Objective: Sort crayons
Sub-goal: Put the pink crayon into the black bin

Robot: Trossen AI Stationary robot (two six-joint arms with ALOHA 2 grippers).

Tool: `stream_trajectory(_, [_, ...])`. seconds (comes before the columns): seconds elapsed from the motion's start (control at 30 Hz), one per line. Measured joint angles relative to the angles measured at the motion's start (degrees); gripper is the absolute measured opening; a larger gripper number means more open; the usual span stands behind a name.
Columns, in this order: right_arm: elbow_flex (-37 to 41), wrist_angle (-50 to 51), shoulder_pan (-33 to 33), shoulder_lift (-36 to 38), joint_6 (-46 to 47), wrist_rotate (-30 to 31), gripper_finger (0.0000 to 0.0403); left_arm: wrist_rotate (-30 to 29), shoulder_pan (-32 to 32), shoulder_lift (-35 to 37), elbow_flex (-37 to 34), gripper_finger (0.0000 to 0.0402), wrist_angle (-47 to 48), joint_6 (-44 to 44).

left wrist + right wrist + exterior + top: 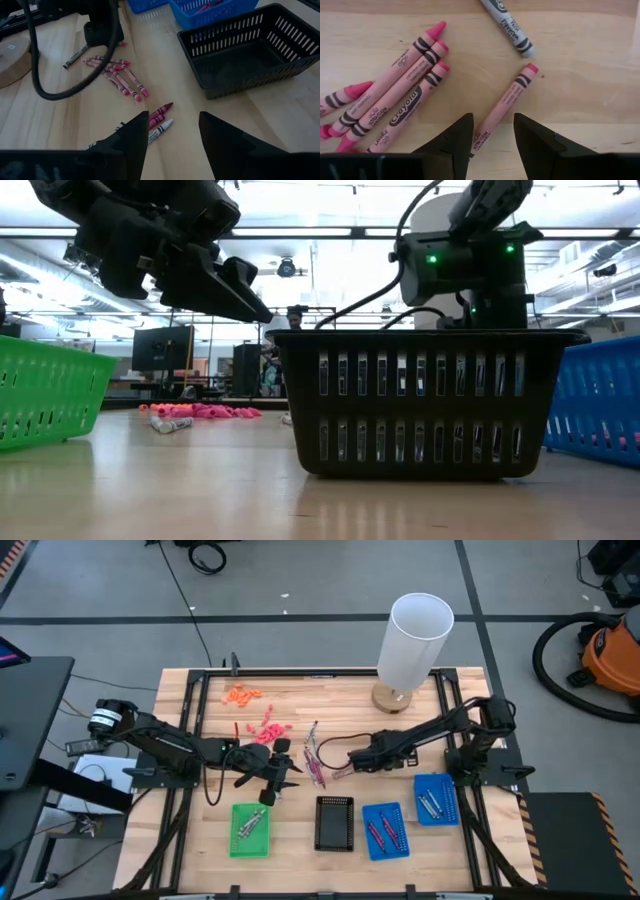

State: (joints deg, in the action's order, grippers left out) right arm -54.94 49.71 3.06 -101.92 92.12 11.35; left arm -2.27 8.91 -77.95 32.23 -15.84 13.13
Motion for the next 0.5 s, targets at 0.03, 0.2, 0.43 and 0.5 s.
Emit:
stream_trajectory(0.03, [0.3,-0.3,-0.2,0.0,-0.4,-0.4,0.0156,0.0,0.0,0.0,0.0,0.0185,0.0,0.0])
stream_trajectory(0.2, [0.5,-0.5,-0.6,0.5,-1.3,-1.7,0.0139,0.0,0.0,0.0,0.0,0.0185,0.3,0.0])
stream_trajectory(0.43, [0.7,-0.7,-0.2,1.8,-2.8,-3.0,0.0095,0.0,0.0,0.0,0.0,0.0185,0.7,0.0])
stream_trajectory(0.5, [0.7,-0.6,-0.3,1.8,-3.5,-3.9,0.0083,0.0,0.0,0.0,0.0,0.0185,0.7,0.0])
